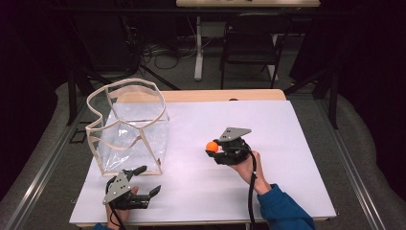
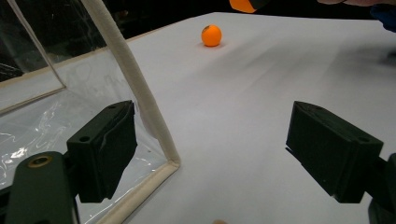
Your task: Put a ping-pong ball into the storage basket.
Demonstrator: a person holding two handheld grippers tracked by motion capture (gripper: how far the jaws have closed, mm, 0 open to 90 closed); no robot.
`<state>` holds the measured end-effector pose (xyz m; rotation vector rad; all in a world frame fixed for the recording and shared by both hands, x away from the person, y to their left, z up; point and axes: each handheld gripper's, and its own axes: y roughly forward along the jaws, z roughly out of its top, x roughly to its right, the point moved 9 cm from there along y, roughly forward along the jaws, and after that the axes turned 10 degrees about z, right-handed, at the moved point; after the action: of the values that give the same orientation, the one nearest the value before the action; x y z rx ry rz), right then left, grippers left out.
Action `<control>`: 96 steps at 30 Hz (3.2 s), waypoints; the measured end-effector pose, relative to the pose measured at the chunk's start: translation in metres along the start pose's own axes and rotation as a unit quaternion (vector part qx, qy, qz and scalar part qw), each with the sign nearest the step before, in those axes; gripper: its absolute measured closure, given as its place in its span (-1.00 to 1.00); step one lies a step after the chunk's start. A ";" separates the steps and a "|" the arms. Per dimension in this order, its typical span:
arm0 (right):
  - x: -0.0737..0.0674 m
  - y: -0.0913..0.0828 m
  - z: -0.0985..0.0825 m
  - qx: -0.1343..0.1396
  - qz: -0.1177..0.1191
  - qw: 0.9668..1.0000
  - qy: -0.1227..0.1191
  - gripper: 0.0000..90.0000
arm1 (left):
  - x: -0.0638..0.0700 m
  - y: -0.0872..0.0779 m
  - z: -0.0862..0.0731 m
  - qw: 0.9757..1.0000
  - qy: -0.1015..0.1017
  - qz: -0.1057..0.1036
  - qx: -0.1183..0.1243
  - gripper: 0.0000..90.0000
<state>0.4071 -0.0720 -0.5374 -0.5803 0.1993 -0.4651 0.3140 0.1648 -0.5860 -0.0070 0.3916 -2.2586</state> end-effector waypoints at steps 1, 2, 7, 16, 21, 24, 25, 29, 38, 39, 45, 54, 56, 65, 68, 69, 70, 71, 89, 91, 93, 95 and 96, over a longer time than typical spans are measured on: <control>-0.001 0.000 0.002 0.000 0.001 1.000 0.000 0.13 | 0.000 0.000 0.000 1.000 0.000 0.000 0.000 -0.64; -0.001 0.000 0.003 0.001 0.000 1.000 -0.003 0.13 | 0.000 0.000 0.000 1.000 0.001 0.000 0.000 -0.64; -0.002 0.001 0.010 0.004 0.004 1.000 -0.005 0.13 | -0.001 0.000 0.000 1.000 0.000 0.001 0.000 -0.64; -0.001 -0.001 0.021 0.005 0.006 1.000 -0.009 0.13 | 0.000 0.000 0.000 1.000 0.000 -0.001 0.001 -0.64; 0.000 0.002 0.026 0.002 0.012 1.000 -0.007 0.13 | 0.000 0.000 0.001 1.000 0.000 -0.001 0.002 -0.64; 0.000 0.003 0.030 0.000 0.013 1.000 -0.009 0.13 | 0.000 0.000 0.001 1.000 -0.001 -0.003 0.004 -0.64; 0.001 0.003 0.031 0.000 0.012 1.000 -0.011 0.13 | 0.000 0.000 0.001 1.000 0.000 -0.003 0.003 -0.64; 0.002 0.002 0.037 0.003 0.011 1.000 -0.010 0.13 | 0.001 0.000 0.001 1.000 0.003 -0.006 0.003 -0.64; 0.006 -0.003 0.050 0.009 0.013 1.000 -0.017 0.14 | 0.001 0.001 0.000 1.000 0.003 -0.005 0.000 -0.64; 0.007 -0.003 0.050 0.009 0.014 1.000 -0.016 0.14 | 0.001 0.000 0.000 1.000 0.004 -0.005 0.000 -0.64; 0.008 -0.003 0.057 0.009 0.013 1.000 -0.020 0.14 | 0.001 0.000 0.001 1.000 0.004 -0.005 0.002 -0.64; 0.008 -0.001 0.065 0.007 0.015 0.999 -0.027 0.13 | 0.001 0.000 0.001 1.000 0.004 -0.003 0.002 -0.64; 0.008 -0.001 0.067 0.008 0.015 0.999 -0.029 0.14 | 0.000 0.000 0.001 1.000 0.002 -0.003 0.002 -0.64; 0.008 -0.001 0.078 0.005 0.017 0.999 -0.033 0.14 | 0.001 -0.001 0.001 1.000 0.005 -0.006 0.002 -0.64; 0.008 -0.001 0.081 0.004 0.018 0.999 -0.035 0.14 | 0.001 0.000 0.001 1.000 0.003 -0.006 0.003 -0.64; 0.008 -0.001 0.083 0.005 0.019 0.999 -0.036 0.14 | 0.001 0.000 0.001 1.000 0.004 -0.006 0.003 -0.64; 0.008 -0.001 0.084 0.006 0.019 0.999 -0.036 0.14 | 0.001 0.000 0.001 1.000 0.004 -0.005 0.002 -0.64; 0.008 -0.001 0.085 0.006 0.019 0.999 -0.036 0.14 | 0.001 -0.001 0.001 1.000 0.003 -0.005 0.003 -0.64; 0.007 -0.003 0.103 0.003 0.020 0.999 -0.047 0.14 | 0.001 -0.001 0.001 1.000 0.004 -0.006 0.003 -0.64; 0.006 -0.002 0.104 -0.001 0.019 0.999 -0.049 0.14 | 0.002 -0.001 0.001 1.000 0.005 -0.006 0.003 -0.64; 0.006 -0.002 0.106 -0.004 0.017 0.998 -0.052 0.13 | 0.002 -0.001 0.001 1.000 0.005 -0.008 0.003 -0.64; 0.006 -0.002 0.109 -0.005 0.017 0.998 -0.054 0.13 | 0.003 0.000 0.001 1.000 0.005 -0.009 0.003 -0.64; 0.006 -0.002 0.110 -0.005 0.016 0.998 -0.053 0.13 | 0.003 0.000 0.001 1.000 0.005 -0.009 0.003 -0.64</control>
<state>0.4452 -0.0237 -0.4462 -0.6098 0.1095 -0.4008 0.3125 0.1627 -0.5856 0.0047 0.3919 -2.2791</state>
